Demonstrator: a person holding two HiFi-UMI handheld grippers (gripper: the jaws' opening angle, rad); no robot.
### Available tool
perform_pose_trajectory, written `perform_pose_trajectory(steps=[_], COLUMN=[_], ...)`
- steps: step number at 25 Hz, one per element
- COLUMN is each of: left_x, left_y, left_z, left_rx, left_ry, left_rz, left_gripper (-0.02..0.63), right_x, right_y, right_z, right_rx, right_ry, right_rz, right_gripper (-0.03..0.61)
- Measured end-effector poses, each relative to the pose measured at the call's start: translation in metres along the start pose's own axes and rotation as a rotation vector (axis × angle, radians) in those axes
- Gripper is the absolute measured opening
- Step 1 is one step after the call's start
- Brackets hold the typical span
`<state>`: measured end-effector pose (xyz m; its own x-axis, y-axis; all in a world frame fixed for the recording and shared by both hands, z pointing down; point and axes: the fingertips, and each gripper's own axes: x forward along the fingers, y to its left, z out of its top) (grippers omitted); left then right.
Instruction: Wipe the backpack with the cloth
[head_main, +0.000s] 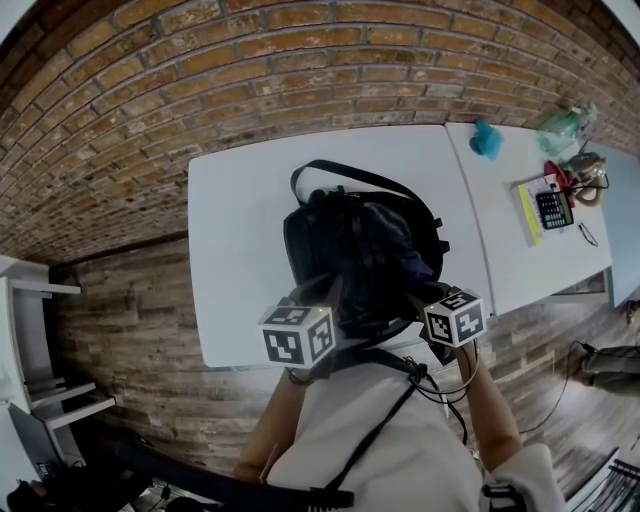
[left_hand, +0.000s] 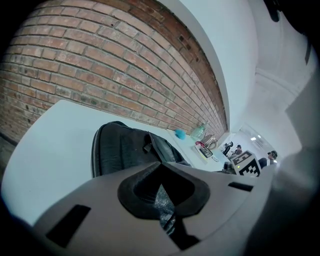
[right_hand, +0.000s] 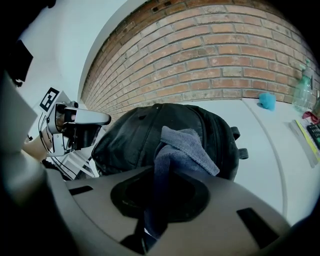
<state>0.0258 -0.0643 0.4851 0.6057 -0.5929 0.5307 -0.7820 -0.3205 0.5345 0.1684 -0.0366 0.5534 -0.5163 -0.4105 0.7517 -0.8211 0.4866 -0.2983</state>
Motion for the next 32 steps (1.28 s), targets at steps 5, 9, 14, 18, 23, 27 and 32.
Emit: perform_pose_trajectory(steps=[5,9,14,18,23,27,32], left_x=[0.000,0.000,-0.002,-0.003,-0.003,-0.004,-0.004], left_y=[-0.002,-0.002,-0.001,0.000,-0.002,-0.001,0.001], left_z=[-0.001,-0.001,-0.002,-0.002,-0.002,0.000,0.003], left_rx=[-0.004,-0.003,-0.005,-0.008,-0.018,-0.013,-0.011], left_ry=[0.003,-0.002,-0.008,-0.009,-0.011,-0.011,-0.013], left_rz=[0.001,0.000,0.003,0.004,-0.007,-0.006,-0.004], left_gripper=[0.003,0.003,0.003,0.003,0.003,0.003,0.003], right_x=[-0.006,-0.009,-0.010,-0.009,-0.009,-0.017,-0.033], right_y=[0.004,0.009,0.013,0.015,0.014,0.015,0.011], right_z=[-0.006,-0.013,-0.025,-0.030,-0.029,-0.020,0.028], right_rx=[0.024,0.022,0.072,0.067,0.046,0.069,0.059], right_ry=[-0.007,0.010,0.023,0.042,0.062,0.048,-0.054], right_rz=[0.008,0.018,0.046,0.049,0.049,0.071,0.091], right_gripper=[0.048,0.048,0.048,0.048,0.048,0.048,0.048])
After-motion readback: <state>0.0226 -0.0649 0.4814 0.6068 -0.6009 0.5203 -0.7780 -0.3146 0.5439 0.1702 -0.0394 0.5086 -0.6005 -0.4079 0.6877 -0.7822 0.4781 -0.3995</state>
